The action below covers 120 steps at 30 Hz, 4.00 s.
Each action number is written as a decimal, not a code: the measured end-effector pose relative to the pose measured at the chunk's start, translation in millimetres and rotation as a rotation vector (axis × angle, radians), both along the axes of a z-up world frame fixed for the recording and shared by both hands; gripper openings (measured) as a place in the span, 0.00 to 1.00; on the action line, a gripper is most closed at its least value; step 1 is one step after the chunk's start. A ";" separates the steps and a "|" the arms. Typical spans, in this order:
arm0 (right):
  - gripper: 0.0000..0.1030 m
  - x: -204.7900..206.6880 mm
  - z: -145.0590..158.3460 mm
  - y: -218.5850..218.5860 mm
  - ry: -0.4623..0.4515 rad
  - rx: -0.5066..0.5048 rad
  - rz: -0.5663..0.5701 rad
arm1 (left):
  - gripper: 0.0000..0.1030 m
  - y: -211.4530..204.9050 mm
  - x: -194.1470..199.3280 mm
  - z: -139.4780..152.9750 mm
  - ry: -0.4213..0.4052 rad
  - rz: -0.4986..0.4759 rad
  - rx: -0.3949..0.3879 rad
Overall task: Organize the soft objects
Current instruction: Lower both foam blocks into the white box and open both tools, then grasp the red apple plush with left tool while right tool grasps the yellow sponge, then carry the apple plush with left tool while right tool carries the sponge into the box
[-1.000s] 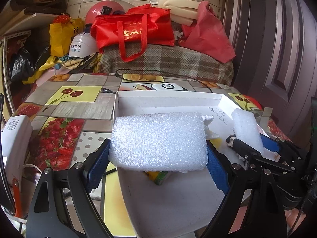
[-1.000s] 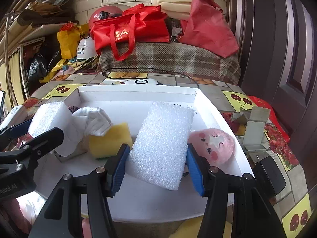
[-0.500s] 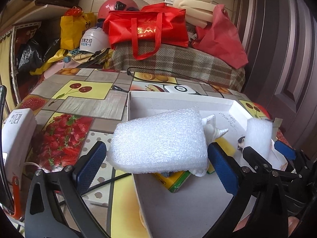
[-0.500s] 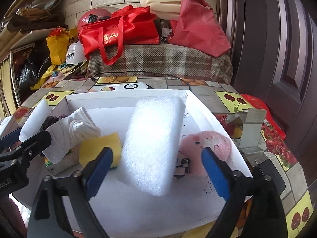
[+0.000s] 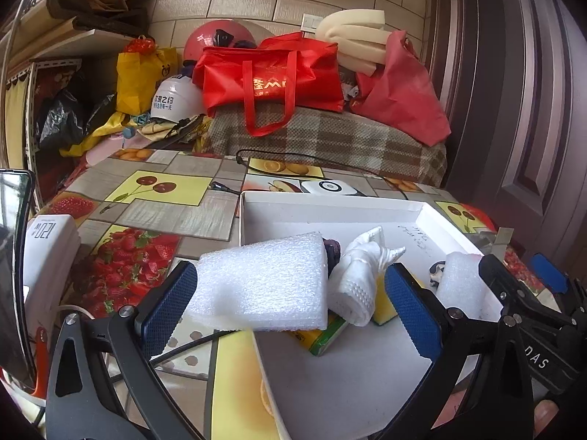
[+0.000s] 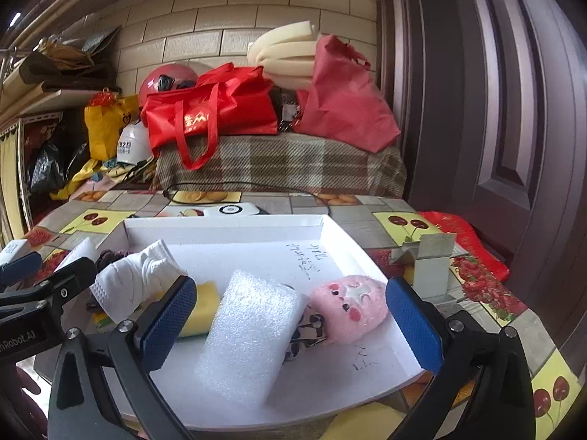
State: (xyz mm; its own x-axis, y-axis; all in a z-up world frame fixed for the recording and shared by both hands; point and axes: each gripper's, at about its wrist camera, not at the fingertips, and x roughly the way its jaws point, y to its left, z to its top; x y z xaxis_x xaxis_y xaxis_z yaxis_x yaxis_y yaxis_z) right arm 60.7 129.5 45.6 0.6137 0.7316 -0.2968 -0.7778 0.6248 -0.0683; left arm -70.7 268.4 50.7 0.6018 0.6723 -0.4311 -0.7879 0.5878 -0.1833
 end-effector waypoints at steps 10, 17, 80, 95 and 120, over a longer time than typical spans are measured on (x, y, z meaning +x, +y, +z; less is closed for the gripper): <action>1.00 -9.3 1.0 -34.2 -0.012 0.028 -0.069 | 1.00 -11.1 -20.8 1.0 -0.036 -0.017 -0.003; 1.00 -7.7 0.4 -68.3 0.026 0.073 -0.070 | 1.00 -40.2 -27.9 2.2 0.023 -0.098 0.046; 0.58 4.4 -11.1 -95.5 0.094 -0.132 -0.055 | 0.57 -142.3 -24.7 -11.4 0.285 -0.485 0.114; 0.58 -39.4 -4.6 -117.4 0.011 -0.003 -0.015 | 0.58 -146.4 -41.2 3.1 0.174 -0.257 0.263; 0.58 -53.2 -8.7 -68.3 0.011 -0.036 0.031 | 0.58 -98.4 -2.8 2.3 0.135 -0.162 0.192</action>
State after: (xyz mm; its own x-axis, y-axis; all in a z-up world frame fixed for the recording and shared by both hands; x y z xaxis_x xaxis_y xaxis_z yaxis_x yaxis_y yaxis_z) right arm 7.5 61.2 36.9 0.5876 0.7388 -0.3300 -0.7974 0.5979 -0.0813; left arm -73.5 170.0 53.0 0.6539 0.6492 -0.3886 -0.6907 0.7218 0.0435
